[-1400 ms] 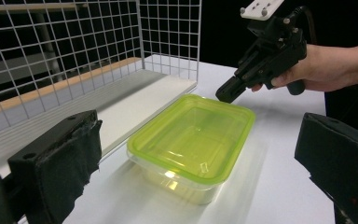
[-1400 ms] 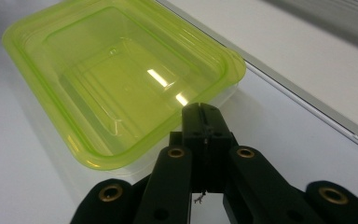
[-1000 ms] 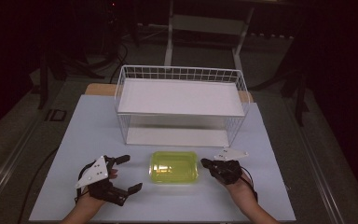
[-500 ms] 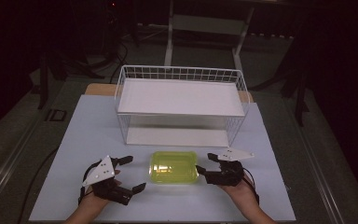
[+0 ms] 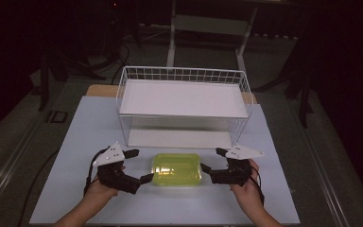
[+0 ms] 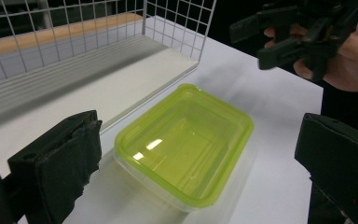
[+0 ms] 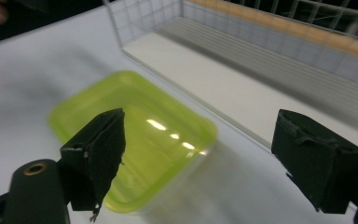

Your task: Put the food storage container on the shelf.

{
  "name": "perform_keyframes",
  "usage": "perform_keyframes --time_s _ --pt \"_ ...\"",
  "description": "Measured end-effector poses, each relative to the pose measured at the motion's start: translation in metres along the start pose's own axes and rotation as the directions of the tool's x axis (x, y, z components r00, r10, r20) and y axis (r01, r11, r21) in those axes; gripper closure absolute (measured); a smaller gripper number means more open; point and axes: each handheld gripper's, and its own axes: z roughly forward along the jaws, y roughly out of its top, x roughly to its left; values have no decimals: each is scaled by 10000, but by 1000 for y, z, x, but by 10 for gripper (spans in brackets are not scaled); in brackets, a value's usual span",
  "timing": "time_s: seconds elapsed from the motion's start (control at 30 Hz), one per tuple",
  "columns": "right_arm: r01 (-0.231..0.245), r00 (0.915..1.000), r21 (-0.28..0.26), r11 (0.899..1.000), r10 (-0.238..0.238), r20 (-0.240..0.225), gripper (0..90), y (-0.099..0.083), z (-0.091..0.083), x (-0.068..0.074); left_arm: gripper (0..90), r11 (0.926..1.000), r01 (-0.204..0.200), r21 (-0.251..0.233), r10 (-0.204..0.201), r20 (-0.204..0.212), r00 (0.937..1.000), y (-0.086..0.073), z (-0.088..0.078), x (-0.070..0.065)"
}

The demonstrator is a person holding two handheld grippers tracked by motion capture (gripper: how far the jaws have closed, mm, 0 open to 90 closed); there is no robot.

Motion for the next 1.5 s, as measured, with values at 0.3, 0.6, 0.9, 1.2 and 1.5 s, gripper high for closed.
perform_keyframes --time_s 0.3,0.6,0.9,1.2,1.5 --pt "-610 9981 551 9966 612 -10 115 3 12 0 10 9992 96 389 -81 -384 9992 1 23 7" --pt "-1226 9925 1510 9809 1212 182 155 -11 44 6 11 9746 1351 1784 -1235 -749 9895 -23 56 22" --pt "-1256 9919 2069 9703 1185 465 285 -22 49 11 176 9451 2486 2121 -2307 -1054 9673 -36 66 27" --pt "-1797 9836 2352 9552 1717 545 417 -28 52 5 543 9342 2841 2157 -2609 -1297 9566 -37 64 28" --pt "-1917 9813 2535 9481 1895 333 580 -27 46 10 604 9361 2799 2130 -2565 -1314 9576 -37 60 22"
